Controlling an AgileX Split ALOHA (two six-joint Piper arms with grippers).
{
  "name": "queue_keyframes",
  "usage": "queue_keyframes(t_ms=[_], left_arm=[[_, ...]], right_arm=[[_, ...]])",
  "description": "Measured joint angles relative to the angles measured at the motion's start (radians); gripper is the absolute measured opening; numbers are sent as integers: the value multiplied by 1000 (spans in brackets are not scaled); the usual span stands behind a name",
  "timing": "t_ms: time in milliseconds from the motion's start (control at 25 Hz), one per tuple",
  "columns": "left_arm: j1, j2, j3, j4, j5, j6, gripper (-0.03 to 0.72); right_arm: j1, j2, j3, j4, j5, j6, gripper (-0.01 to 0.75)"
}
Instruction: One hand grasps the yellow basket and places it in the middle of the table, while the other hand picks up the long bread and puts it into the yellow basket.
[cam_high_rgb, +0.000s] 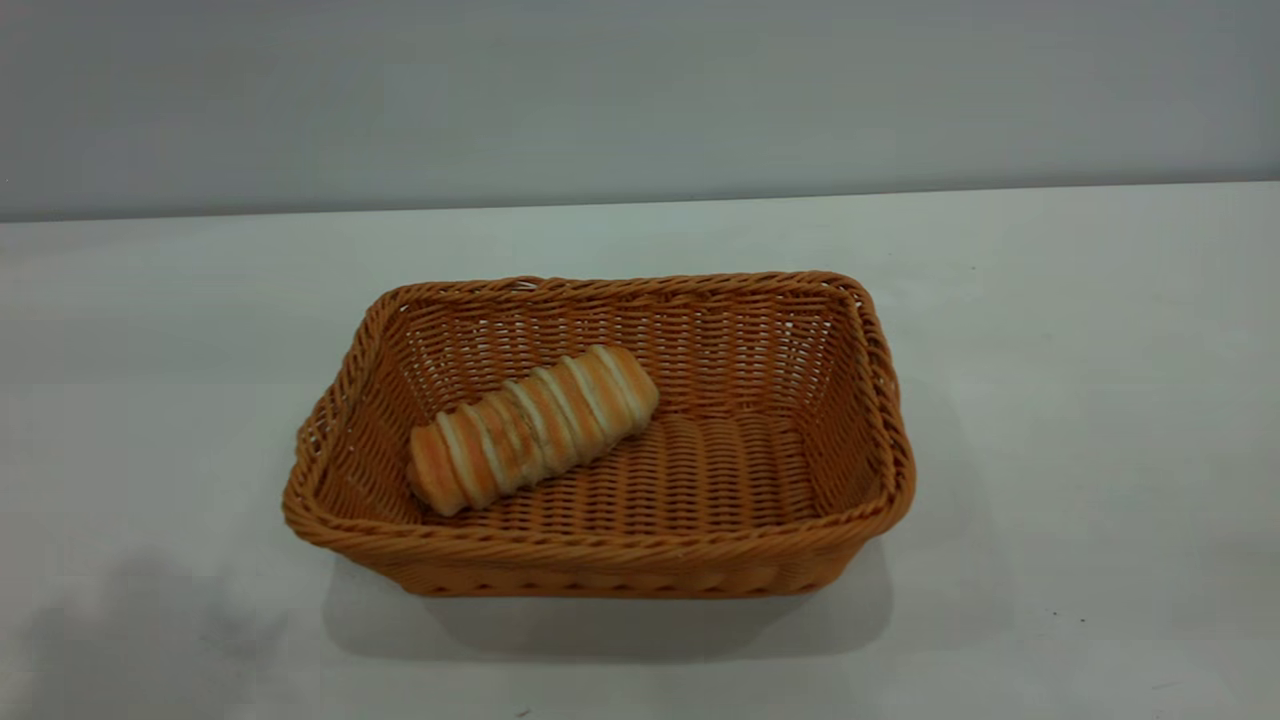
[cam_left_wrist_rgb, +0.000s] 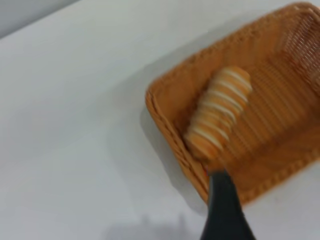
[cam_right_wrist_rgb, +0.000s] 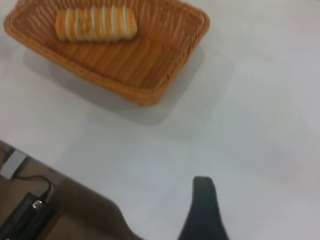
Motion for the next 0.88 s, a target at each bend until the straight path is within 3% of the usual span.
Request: queue_keyframes(t_ms=[280, 880], left_arm=[[1, -237, 113, 3, 107, 0, 526], [1, -726, 276, 39, 363, -82, 526]], right_arm=[[0, -131, 94, -55, 45, 18, 587], [0, -219, 129, -111, 84, 58, 587]])
